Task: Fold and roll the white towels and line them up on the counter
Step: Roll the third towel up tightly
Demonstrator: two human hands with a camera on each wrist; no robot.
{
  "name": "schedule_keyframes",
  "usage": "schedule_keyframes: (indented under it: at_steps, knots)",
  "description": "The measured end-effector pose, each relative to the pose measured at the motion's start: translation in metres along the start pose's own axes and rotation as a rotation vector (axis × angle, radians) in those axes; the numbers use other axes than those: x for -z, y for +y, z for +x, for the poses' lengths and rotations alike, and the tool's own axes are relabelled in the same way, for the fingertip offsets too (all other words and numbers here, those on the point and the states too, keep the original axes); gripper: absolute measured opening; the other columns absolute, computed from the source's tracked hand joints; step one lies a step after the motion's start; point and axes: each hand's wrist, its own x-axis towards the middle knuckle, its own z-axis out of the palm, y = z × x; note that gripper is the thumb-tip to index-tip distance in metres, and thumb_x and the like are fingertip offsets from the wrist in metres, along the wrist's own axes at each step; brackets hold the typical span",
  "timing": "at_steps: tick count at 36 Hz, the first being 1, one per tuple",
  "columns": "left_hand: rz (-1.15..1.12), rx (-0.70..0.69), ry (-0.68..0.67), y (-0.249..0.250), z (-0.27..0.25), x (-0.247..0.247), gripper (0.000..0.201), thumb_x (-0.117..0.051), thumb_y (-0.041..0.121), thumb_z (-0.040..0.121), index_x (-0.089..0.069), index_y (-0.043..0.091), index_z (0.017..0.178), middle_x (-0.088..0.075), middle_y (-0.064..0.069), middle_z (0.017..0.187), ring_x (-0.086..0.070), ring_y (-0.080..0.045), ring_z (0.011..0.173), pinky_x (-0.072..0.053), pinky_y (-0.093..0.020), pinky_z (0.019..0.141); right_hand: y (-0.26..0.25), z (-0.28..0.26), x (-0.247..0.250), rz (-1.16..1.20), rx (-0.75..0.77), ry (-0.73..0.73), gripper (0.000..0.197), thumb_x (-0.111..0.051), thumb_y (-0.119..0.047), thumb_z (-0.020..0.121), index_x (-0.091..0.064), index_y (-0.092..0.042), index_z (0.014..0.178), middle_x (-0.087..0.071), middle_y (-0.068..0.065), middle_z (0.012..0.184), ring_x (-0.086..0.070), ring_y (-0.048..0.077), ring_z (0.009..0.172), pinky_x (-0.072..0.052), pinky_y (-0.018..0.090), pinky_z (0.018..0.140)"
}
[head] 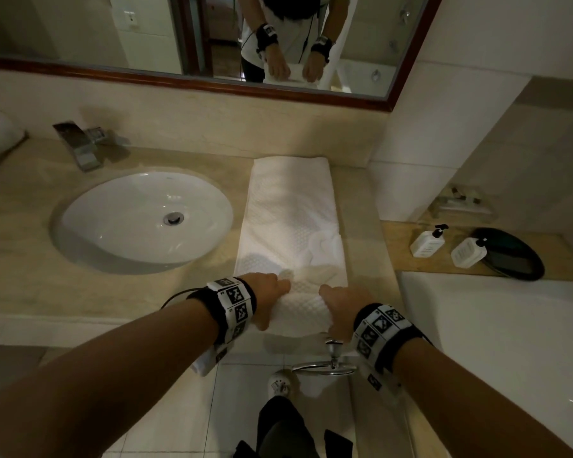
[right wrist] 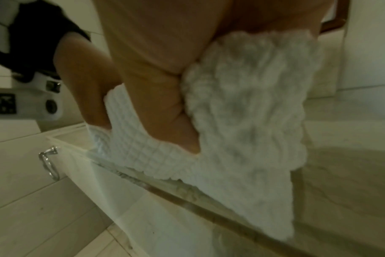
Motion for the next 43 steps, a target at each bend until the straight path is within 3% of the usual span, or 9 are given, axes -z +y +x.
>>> schedule_keyframes:
  at_steps: [12, 17, 21, 28, 30, 34, 37, 40, 43]
  knots:
    - [-0.106, 0.110, -0.018, -0.022, 0.017, -0.012, 0.051, -0.063, 0.043, 0.083, -0.053, 0.020, 0.128, -0.051, -0.009, 0.129, -0.051, -0.028, 0.117, -0.044, -0.037, 0.099, 0.017, 0.030, -0.004, 0.257, -0.065, -0.198, 0.053, -0.076, -0.031, 0.070, -0.054, -0.020, 0.117, -0.056, 0.003, 0.113, -0.056, 0.026, 0.109, -0.046, 0.031, 0.087]
    - [-0.184, 0.223, 0.121, -0.031, 0.023, -0.014, 0.057, -0.055, 0.039, 0.084, -0.038, 0.025, 0.136, -0.049, -0.003, 0.135, -0.048, -0.025, 0.122, -0.041, -0.040, 0.102, 0.030, 0.029, 0.001, 0.300, -0.180, -0.098, 0.085, -0.083, -0.043, 0.060, -0.041, -0.021, 0.130, -0.050, 0.003, 0.125, -0.052, 0.024, 0.113, -0.048, 0.040, 0.095]
    - [-0.100, 0.168, 0.342, -0.021, 0.027, -0.023, 0.054, -0.048, 0.023, 0.085, -0.032, 0.033, 0.135, -0.040, 0.003, 0.138, -0.038, -0.023, 0.128, -0.035, -0.049, 0.103, 0.009, 0.014, -0.005, -0.068, -0.056, 0.151, 0.061, -0.064, -0.037, 0.077, -0.039, -0.023, 0.130, -0.046, -0.001, 0.131, -0.049, 0.024, 0.117, -0.041, 0.043, 0.098]
    - [-0.018, 0.140, 0.221, -0.014, 0.039, -0.030, 0.054, -0.055, 0.029, 0.086, -0.033, 0.028, 0.136, -0.042, -0.003, 0.137, -0.044, -0.027, 0.124, -0.037, -0.046, 0.101, -0.024, 0.012, -0.036, -0.124, -0.082, 0.093, 0.120, -0.067, -0.062, 0.070, 0.011, -0.016, 0.150, -0.005, 0.008, 0.156, -0.016, 0.031, 0.142, -0.011, 0.060, 0.111]
    - [-0.024, 0.145, 0.167, -0.015, 0.042, -0.023, 0.051, -0.054, 0.031, 0.086, -0.036, 0.027, 0.133, -0.045, -0.004, 0.134, -0.048, -0.027, 0.120, -0.040, -0.046, 0.099, -0.020, 0.020, -0.036, -0.186, -0.077, 0.087, 0.125, -0.076, -0.051, 0.066, 0.010, -0.019, 0.149, -0.013, 0.009, 0.152, -0.026, 0.031, 0.135, -0.023, 0.057, 0.108]
    - [-0.147, 0.203, 0.034, -0.020, 0.045, -0.006, 0.043, -0.046, 0.033, 0.093, -0.039, 0.021, 0.134, -0.046, -0.008, 0.139, -0.050, -0.030, 0.122, -0.041, -0.045, 0.104, -0.005, 0.039, -0.021, -0.144, -0.013, 0.087, 0.091, -0.074, -0.034, 0.070, -0.020, -0.018, 0.141, -0.045, 0.006, 0.127, -0.050, 0.028, 0.112, -0.045, 0.043, 0.092]
    - [-0.168, 0.200, 0.104, -0.024, 0.046, 0.004, 0.036, -0.040, 0.031, 0.096, -0.041, 0.018, 0.129, -0.050, -0.010, 0.134, -0.051, -0.031, 0.117, -0.040, -0.045, 0.102, 0.007, 0.052, -0.004, -0.056, 0.039, 0.001, 0.076, -0.076, -0.034, 0.067, -0.035, -0.017, 0.129, -0.055, 0.008, 0.117, -0.058, 0.030, 0.104, -0.051, 0.042, 0.088]
    - [-0.136, 0.108, 0.207, -0.021, 0.044, -0.001, 0.054, -0.043, 0.052, 0.090, -0.034, 0.029, 0.138, -0.044, -0.002, 0.141, -0.044, -0.026, 0.126, -0.031, -0.048, 0.106, 0.017, 0.064, 0.006, -0.003, 0.015, -0.087, 0.075, -0.080, -0.036, 0.061, -0.039, -0.023, 0.123, -0.059, 0.004, 0.115, -0.061, 0.026, 0.103, -0.053, 0.037, 0.085]
    - [0.001, 0.002, 0.148, -0.014, 0.044, -0.013, 0.105, -0.064, 0.072, 0.063, -0.013, 0.033, 0.147, -0.035, -0.001, 0.144, -0.035, -0.028, 0.132, -0.025, -0.053, 0.110, 0.021, 0.074, 0.017, -0.082, 0.010, -0.138, 0.087, -0.081, -0.043, 0.059, -0.038, -0.028, 0.133, -0.047, 0.003, 0.126, -0.049, 0.025, 0.115, -0.044, 0.039, 0.095]
